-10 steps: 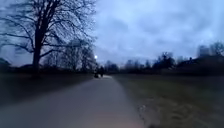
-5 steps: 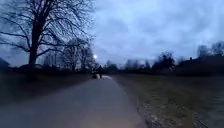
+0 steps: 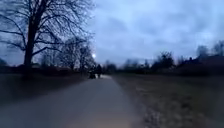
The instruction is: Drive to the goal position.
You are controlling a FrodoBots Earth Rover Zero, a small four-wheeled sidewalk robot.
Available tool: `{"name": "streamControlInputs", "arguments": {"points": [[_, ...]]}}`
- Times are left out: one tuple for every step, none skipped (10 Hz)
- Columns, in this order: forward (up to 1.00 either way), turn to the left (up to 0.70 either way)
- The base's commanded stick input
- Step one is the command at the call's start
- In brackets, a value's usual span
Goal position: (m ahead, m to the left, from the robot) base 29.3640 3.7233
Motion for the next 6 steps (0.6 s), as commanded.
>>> {"name": "streamControlInputs", "arguments": {"points": [[1.00,0.04],[1.00,0.04],[1.00,0.04],[1.00,0.04],[1.00,0.04],[1.00,0.04]]}}
